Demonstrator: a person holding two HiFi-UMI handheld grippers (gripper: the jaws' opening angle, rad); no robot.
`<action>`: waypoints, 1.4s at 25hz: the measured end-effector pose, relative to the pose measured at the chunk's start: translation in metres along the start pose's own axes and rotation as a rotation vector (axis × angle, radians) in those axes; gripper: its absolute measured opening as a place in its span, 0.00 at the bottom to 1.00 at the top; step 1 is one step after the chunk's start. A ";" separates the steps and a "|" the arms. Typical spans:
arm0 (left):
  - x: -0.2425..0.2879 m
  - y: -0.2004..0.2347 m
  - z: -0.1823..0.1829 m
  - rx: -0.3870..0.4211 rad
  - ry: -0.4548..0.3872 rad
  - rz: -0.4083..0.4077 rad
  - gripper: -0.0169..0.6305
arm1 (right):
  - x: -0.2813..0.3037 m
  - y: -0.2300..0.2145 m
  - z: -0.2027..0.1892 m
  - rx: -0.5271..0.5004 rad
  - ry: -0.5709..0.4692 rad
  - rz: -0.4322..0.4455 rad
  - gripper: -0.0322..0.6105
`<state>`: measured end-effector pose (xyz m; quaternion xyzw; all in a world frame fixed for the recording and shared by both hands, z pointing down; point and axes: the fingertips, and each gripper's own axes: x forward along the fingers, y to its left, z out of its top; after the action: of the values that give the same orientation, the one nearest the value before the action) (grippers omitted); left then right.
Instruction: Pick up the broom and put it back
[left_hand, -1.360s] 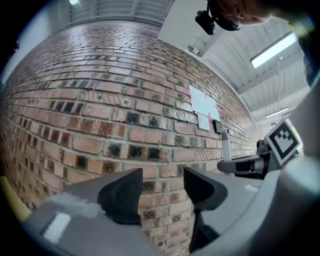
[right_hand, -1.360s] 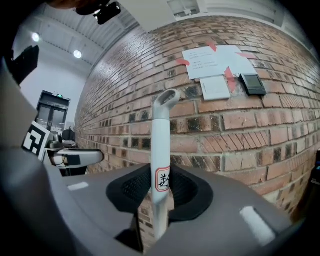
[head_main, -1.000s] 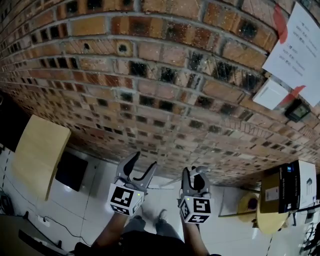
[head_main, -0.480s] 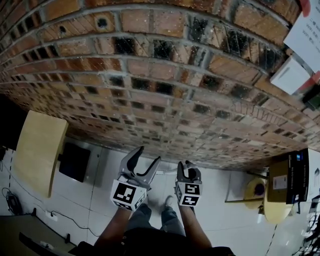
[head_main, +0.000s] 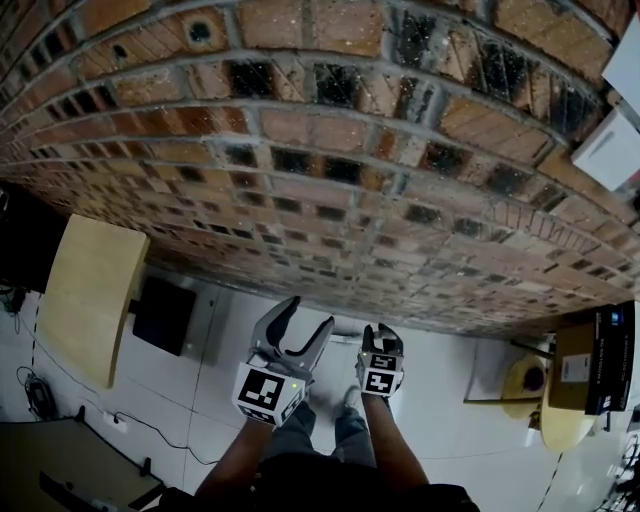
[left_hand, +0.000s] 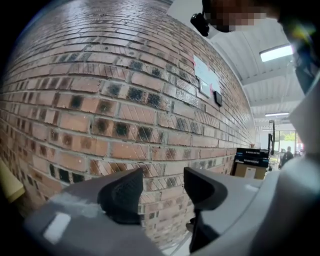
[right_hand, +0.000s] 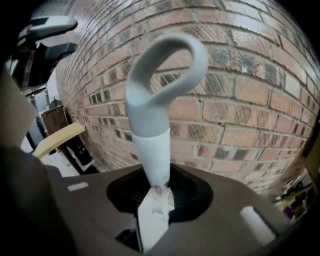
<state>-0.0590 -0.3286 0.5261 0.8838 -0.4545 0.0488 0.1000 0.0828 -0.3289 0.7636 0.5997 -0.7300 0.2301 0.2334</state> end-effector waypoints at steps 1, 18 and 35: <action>-0.001 0.000 -0.001 -0.002 0.001 0.002 0.42 | 0.003 0.001 0.000 -0.018 -0.015 -0.001 0.21; -0.003 0.001 -0.013 -0.027 0.033 0.023 0.42 | 0.105 -0.023 0.061 0.053 -0.005 -0.021 0.21; -0.010 0.006 0.024 -0.012 -0.060 0.019 0.42 | -0.020 -0.041 0.089 0.139 -0.160 -0.022 0.47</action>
<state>-0.0698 -0.3294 0.5021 0.8798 -0.4661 0.0206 0.0912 0.1204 -0.3748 0.6838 0.6389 -0.7220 0.2291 0.1347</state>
